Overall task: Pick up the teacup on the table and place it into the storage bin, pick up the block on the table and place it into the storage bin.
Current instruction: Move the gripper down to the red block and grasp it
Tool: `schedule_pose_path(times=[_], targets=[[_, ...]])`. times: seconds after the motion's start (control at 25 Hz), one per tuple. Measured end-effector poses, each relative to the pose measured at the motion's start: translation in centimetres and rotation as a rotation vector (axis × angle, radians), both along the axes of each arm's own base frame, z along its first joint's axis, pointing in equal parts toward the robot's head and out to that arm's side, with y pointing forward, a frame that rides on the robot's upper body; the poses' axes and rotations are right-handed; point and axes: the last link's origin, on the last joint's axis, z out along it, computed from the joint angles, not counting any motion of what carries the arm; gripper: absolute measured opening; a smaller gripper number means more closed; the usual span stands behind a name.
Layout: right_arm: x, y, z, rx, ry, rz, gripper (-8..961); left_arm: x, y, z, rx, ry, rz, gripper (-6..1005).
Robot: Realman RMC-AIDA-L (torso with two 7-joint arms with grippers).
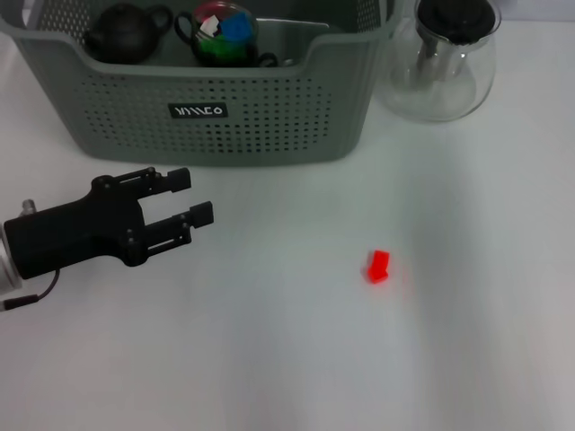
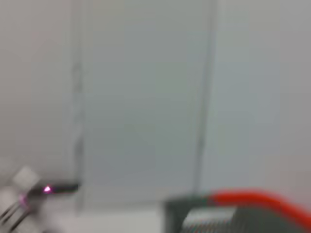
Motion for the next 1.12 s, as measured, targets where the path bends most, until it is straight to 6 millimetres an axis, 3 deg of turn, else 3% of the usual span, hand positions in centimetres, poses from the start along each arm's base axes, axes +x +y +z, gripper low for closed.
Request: schedule_pose_path(times=[0.16, 0.36, 0.8, 1.12], targets=[[4.5, -3.7, 0.4, -0.179, -0.247, -0.036, 660, 0.1, 0.3, 0.2, -0.002, 0.001, -0.004, 641], [7.2, -3.7, -1.9, -0.322, -0.534, -0.289, 641, 0.2, 0.3, 0.2, -0.003, 0.001, -0.007, 641], [4.2, -0.6, -9.8, -0.390, -0.835, -0.503, 601, 0.2, 0.4, 0.2, 0.001, 0.004, -0.009, 641], [4.6, -0.1, -14.3, -0.394, -0.961, -0.511, 587, 0.0, 0.2, 0.1, 0.005, -0.001, 0.002, 642]])
